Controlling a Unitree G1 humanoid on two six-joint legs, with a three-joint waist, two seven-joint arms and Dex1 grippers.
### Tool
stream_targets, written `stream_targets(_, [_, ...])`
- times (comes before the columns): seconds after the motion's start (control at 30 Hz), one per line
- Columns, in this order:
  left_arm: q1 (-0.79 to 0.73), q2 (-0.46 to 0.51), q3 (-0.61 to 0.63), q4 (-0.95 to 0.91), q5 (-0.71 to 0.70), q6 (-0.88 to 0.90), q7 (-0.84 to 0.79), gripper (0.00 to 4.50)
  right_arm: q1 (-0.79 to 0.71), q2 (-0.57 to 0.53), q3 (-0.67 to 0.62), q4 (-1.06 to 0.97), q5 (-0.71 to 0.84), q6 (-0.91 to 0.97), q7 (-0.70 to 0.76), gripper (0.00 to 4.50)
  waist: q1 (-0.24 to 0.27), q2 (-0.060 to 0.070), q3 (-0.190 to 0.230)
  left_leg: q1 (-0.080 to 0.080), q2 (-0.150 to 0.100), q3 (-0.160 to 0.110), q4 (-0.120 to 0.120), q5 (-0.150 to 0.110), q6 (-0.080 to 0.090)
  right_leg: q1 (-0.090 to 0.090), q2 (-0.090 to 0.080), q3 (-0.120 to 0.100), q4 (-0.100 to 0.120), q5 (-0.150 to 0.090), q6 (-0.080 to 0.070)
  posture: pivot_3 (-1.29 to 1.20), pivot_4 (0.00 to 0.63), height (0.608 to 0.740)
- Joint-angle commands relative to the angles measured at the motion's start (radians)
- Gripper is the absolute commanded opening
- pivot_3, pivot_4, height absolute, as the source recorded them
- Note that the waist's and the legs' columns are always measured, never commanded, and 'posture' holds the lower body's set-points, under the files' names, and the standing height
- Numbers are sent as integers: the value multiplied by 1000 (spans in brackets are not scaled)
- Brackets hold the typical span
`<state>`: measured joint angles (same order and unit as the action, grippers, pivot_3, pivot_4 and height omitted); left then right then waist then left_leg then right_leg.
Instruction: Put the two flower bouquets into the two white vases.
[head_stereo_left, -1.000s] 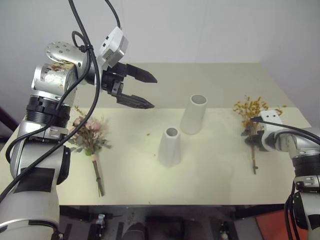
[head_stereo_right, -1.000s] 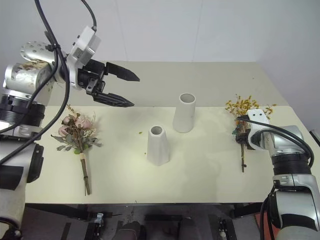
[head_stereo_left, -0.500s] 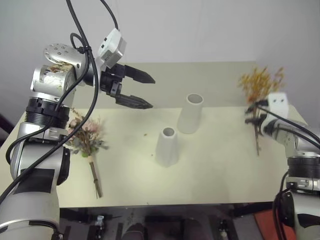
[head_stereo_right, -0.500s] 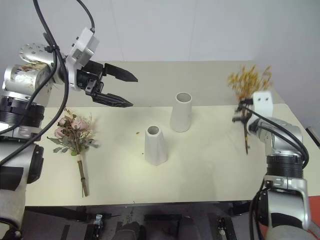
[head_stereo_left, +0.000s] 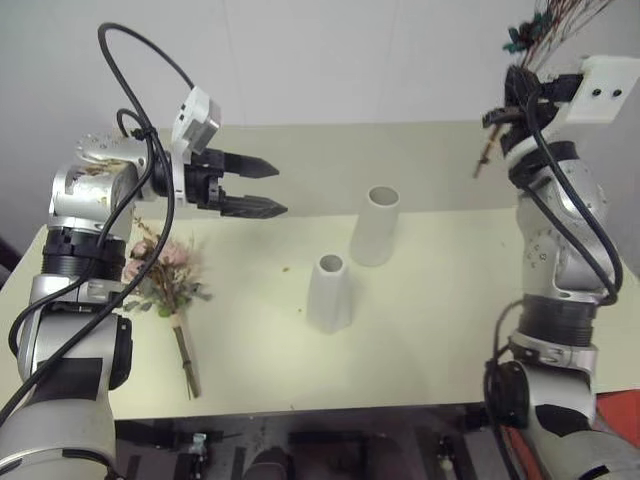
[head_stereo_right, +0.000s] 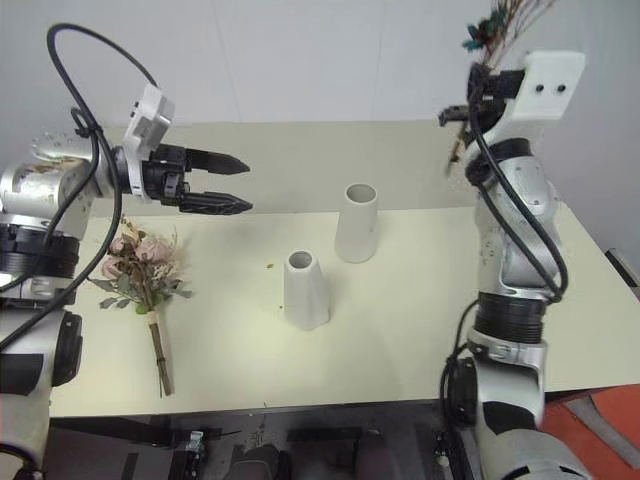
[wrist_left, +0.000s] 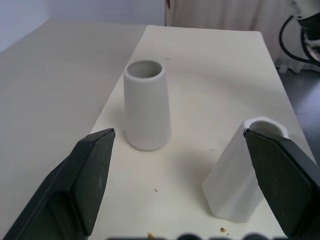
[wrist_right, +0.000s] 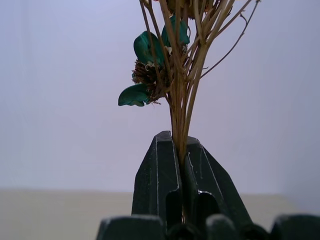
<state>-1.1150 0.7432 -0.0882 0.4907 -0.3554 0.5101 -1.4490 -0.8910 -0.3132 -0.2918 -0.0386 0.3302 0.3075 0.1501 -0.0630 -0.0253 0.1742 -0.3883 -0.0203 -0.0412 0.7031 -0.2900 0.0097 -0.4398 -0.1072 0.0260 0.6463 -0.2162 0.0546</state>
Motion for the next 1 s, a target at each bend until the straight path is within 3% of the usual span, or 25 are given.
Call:
stream_targets(0.03, [27, 13, 48, -58, -18, 17, 27, 4500, -20, 35, -5, -50, 81, -55, 51, 24, 0, 0, 0, 0, 0, -1, 0, 0, 0, 0, 0, 0, 0, 0, 0, 0, 150, 740])
stream_targets(0.23, [80, -22, 64, -78, -10, 7, 91, 4500, -33, 108, 42, 35, 108, -151, 137, 24, -3, 0, 0, 1, -1, -2, 0, 0, -1, 0, 0, 0, 1, 0, 0, 0, 150, 740])
stream_targets(0.57, [36, -80, 45, 32, 28, -49, 116, 4500, -66, 191, 76, 248, 94, -288, 238, 24, -8, 0, 0, 2, -1, -2, -1, 3, -6, 0, 0, 0, 1, 0, 0, 0, 150, 740])
stream_targets(1.0, [23, -95, 41, 74, 53, -68, 95, 4500, -50, 223, 114, 457, 27, -477, 314, 24, -9, 0, 0, 2, -1, -2, -1, 4, -6, -1, 0, 0, 2, 0, 0, 0, 150, 740])
